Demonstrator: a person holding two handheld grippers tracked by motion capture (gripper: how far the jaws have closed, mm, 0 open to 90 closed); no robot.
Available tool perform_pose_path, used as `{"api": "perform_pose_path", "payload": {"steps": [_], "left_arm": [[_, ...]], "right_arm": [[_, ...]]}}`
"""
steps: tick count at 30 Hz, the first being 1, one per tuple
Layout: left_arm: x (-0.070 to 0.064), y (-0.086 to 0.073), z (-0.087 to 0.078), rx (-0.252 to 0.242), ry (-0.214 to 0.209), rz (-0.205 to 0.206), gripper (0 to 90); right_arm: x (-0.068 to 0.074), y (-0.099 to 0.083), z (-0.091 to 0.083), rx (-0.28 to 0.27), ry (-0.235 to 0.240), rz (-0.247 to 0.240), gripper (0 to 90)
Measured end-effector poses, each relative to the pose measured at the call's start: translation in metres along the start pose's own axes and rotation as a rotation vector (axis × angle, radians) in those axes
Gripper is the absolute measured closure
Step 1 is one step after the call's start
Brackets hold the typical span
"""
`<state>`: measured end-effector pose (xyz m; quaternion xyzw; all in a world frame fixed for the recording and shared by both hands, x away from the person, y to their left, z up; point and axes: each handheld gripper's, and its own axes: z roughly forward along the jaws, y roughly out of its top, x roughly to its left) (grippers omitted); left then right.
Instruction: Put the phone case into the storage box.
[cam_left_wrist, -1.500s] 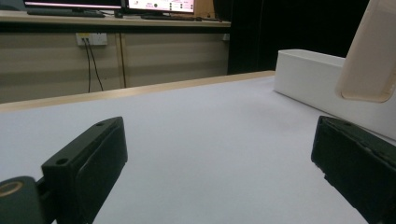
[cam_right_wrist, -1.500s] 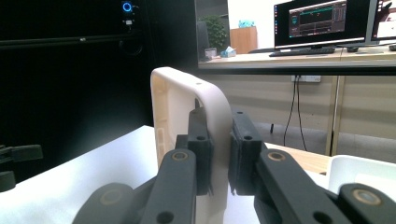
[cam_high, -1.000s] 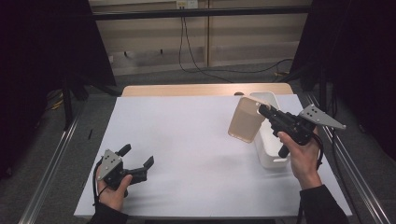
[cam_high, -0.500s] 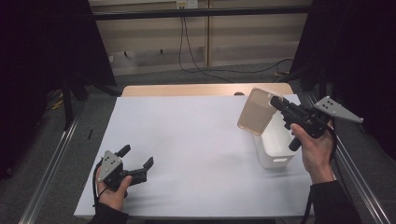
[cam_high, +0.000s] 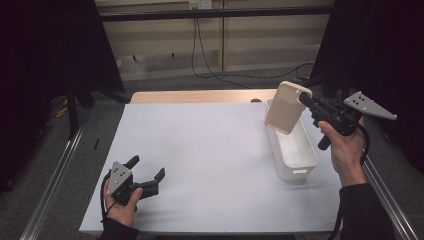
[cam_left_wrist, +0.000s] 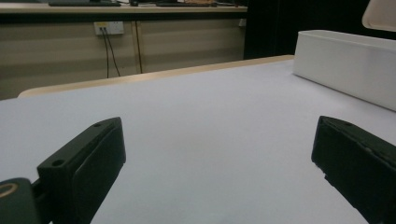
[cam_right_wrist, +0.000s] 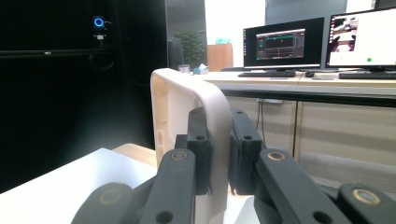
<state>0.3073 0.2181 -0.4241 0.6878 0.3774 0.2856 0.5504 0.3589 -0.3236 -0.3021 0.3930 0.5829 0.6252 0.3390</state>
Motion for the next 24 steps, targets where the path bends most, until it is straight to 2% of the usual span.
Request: {"api": "perform_pose_path", "payload": {"steps": [1,5,8,11,16,24], "left_arm": [[0.0,0.0,0.0,-0.004,-0.01,-0.007,2.8],[0.001,-0.001,0.0,-0.006,-0.003,-0.008,2.8],[-0.001,0.0,-0.001,0.006,-0.001,0.018,2.8],[-0.002,0.0,-0.001,0.003,-0.008,0.018,2.9],[-0.002,0.0,-0.002,0.011,-0.026,-0.008,3.2],[-0.003,0.002,-0.002,0.001,-0.018,0.004,3.2]], "right_arm": [[-0.002,0.0,0.001,-0.001,-0.002,-0.003,81.1],[-0.012,0.001,0.005,0.003,-0.006,-0.004,81.1],[-0.02,0.002,0.008,0.002,-0.012,0.009,81.1],[-0.028,0.002,0.01,0.007,-0.023,0.011,81.1],[-0.038,0.001,0.014,0.009,-0.037,0.001,81.1],[-0.053,-0.005,0.024,0.026,-0.048,-0.005,81.0]]}}
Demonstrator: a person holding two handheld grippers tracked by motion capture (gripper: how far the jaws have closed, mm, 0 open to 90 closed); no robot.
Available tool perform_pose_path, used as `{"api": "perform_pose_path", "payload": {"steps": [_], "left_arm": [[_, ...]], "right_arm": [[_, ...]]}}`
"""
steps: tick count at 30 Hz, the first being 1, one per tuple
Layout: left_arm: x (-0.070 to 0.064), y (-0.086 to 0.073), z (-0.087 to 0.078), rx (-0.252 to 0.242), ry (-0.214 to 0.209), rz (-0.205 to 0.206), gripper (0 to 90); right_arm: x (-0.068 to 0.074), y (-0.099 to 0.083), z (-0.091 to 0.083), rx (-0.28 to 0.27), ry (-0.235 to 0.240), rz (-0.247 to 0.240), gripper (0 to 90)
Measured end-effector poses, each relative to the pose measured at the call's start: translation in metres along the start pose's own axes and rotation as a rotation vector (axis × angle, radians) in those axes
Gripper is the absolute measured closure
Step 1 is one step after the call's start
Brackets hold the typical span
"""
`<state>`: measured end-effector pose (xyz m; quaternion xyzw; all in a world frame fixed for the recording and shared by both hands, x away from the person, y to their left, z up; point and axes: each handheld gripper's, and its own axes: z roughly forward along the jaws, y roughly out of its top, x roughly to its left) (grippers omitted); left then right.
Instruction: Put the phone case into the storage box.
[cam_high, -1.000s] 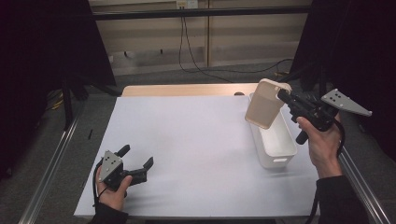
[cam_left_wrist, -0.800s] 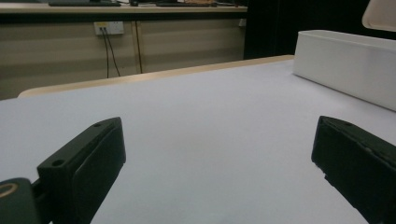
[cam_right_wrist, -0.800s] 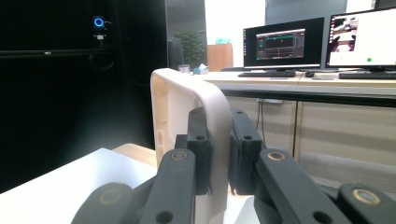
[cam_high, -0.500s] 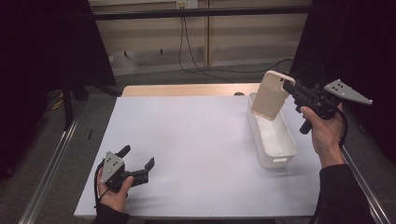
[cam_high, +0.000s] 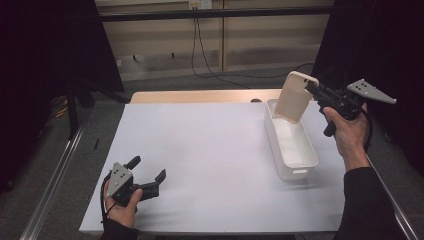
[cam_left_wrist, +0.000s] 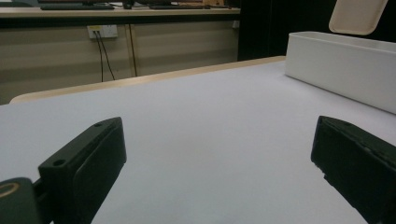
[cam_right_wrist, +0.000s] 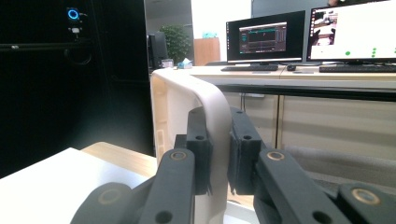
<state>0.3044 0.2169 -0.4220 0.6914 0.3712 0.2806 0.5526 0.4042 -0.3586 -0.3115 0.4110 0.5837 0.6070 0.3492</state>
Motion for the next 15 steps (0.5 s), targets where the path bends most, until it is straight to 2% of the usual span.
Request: {"api": "perform_pose_path", "payload": {"steps": [3,7,9,12,15], "left_arm": [[0.0,-0.001,0.001,0.006,0.0,-0.007,3.2],[0.002,0.0,0.002,0.013,0.002,0.005,3.2],[0.004,-0.001,0.002,0.009,0.008,-0.012,3.2],[0.005,-0.001,0.002,0.014,0.017,-0.006,3.2],[0.004,-0.001,0.002,0.015,0.007,-0.004,3.2]], "right_arm": [[-0.004,-0.002,0.004,-0.002,0.002,0.0,81.1],[-0.005,-0.005,0.009,0.014,0.011,-0.021,81.1],[-0.006,-0.006,0.012,0.025,0.012,-0.033,81.1],[-0.009,-0.01,0.016,0.047,-0.001,-0.036,81.1],[-0.014,-0.013,0.017,0.055,-0.011,-0.027,81.1]]}}
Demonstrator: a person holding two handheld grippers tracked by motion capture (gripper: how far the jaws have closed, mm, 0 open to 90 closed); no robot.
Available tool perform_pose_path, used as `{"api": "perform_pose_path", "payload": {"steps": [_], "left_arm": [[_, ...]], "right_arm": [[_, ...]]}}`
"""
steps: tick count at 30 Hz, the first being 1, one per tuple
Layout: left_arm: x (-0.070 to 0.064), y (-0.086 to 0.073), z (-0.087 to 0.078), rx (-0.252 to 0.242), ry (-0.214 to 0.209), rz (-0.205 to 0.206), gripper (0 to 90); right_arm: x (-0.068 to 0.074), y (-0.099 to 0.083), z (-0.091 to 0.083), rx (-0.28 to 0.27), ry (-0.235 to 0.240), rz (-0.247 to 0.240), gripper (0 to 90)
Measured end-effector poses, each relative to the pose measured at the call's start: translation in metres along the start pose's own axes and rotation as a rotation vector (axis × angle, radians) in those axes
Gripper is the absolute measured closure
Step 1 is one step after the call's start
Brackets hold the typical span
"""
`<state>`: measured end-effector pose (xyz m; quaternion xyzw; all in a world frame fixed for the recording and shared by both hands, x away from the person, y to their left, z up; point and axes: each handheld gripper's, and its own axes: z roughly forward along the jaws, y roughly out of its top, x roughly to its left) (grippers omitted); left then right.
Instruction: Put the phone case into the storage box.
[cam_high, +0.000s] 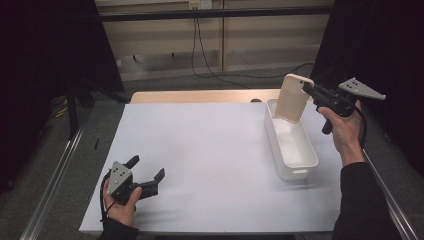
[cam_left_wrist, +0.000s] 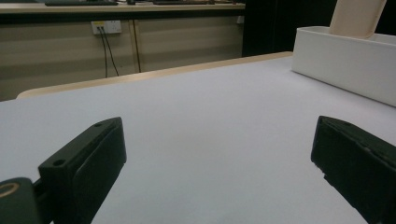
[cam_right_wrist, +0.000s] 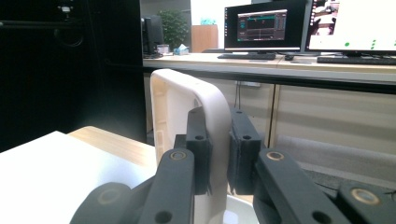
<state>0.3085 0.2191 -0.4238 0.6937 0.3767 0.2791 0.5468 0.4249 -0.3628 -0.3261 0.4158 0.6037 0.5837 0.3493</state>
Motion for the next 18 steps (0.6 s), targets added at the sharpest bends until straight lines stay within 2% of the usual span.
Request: {"api": "perform_pose_path", "payload": {"steps": [8,11,18], "left_arm": [[0.004,-0.001,0.001,0.003,0.005,0.005,3.2],[0.003,-0.001,0.002,0.008,0.004,0.006,3.2],[0.002,-0.001,0.001,0.008,0.005,0.015,3.2]], "right_arm": [[-0.009,-0.009,0.007,0.023,0.004,-0.004,81.1],[-0.01,-0.013,0.013,0.038,0.011,-0.019,81.1],[-0.01,-0.022,0.03,0.048,0.01,-0.014,81.1]]}}
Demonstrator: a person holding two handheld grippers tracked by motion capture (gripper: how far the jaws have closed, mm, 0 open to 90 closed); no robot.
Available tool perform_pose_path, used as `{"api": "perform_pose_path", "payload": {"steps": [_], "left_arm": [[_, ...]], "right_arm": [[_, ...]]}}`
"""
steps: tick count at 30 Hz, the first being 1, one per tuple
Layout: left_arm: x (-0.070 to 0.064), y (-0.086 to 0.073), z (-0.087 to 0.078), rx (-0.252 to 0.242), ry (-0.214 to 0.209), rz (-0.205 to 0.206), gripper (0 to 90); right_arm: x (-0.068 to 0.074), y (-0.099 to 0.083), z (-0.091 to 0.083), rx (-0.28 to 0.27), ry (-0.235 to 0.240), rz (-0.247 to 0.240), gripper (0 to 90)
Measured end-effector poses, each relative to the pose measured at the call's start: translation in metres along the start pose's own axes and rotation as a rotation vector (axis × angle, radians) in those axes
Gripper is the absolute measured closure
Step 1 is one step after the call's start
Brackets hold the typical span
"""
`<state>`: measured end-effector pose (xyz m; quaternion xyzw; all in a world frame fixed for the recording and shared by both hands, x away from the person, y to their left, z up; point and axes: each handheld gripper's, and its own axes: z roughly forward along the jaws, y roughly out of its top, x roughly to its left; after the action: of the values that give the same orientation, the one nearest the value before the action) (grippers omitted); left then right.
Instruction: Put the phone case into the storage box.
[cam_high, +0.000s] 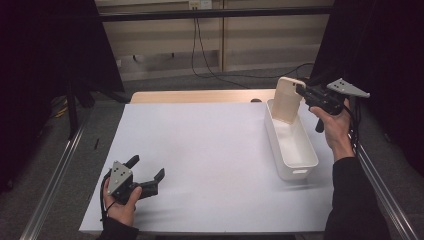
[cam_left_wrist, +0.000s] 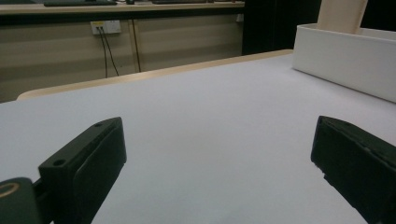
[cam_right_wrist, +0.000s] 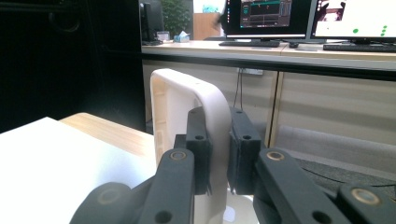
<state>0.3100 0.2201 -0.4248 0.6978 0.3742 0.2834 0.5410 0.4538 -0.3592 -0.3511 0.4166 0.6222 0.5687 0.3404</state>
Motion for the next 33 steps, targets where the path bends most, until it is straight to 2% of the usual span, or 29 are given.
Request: {"api": "perform_pose_path", "payload": {"steps": [12,21,26,33], "left_arm": [[0.002,-0.001,0.0,0.003,-0.001,-0.016,3.2],[0.001,-0.002,0.001,0.015,-0.006,-0.007,3.2],[0.002,-0.002,0.001,0.017,-0.001,-0.003,3.2],[0.002,-0.002,0.002,0.017,0.002,-0.008,3.2]], "right_arm": [[-0.004,-0.011,0.016,0.014,-0.035,0.007,81.0],[-0.004,-0.02,0.023,0.041,-0.045,-0.003,81.0],[-0.007,-0.022,0.028,0.032,-0.063,-0.005,81.0],[-0.007,-0.029,0.037,0.04,-0.025,-0.003,80.9]]}}
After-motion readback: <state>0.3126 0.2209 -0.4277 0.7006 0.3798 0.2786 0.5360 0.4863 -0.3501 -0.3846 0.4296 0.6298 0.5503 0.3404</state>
